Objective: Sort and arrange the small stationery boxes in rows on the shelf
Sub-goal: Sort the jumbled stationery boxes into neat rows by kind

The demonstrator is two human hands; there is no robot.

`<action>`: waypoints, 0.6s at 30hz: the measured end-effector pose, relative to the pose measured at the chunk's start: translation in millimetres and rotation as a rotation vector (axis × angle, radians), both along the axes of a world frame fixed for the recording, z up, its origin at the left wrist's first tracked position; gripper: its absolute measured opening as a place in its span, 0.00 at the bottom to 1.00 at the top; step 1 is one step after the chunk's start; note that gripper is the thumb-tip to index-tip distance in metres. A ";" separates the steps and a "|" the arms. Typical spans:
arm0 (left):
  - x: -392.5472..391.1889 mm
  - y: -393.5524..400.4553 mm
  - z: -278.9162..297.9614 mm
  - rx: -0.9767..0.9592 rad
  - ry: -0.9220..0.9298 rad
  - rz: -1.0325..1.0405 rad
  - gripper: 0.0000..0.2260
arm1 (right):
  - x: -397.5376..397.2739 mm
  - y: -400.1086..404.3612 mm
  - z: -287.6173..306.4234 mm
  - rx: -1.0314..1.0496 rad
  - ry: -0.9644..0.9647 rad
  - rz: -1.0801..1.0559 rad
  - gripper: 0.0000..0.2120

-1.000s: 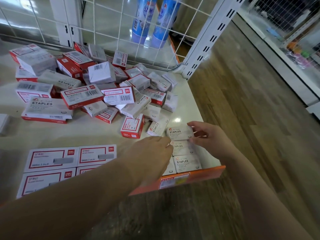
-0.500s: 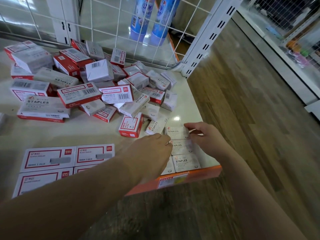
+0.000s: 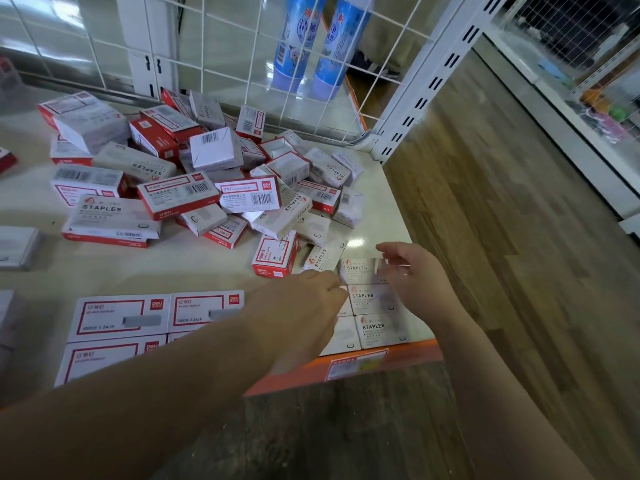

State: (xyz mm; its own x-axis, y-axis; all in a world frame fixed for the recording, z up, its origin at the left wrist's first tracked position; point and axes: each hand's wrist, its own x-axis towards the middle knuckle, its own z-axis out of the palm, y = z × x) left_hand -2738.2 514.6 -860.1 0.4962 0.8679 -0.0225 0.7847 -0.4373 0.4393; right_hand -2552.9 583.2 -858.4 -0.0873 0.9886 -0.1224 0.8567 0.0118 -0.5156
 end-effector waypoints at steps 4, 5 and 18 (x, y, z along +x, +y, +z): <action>-13.9 -4.4 7.9 -0.002 0.025 0.024 0.17 | -17.2 -0.7 3.4 0.081 -0.007 -0.008 0.16; -17.4 -5.8 9.4 0.002 0.027 0.040 0.17 | -22.0 -1.2 4.7 0.097 0.007 -0.010 0.16; -70.7 -26.1 8.1 0.011 0.169 0.272 0.15 | -84.8 -21.6 9.7 -0.045 0.088 0.267 0.23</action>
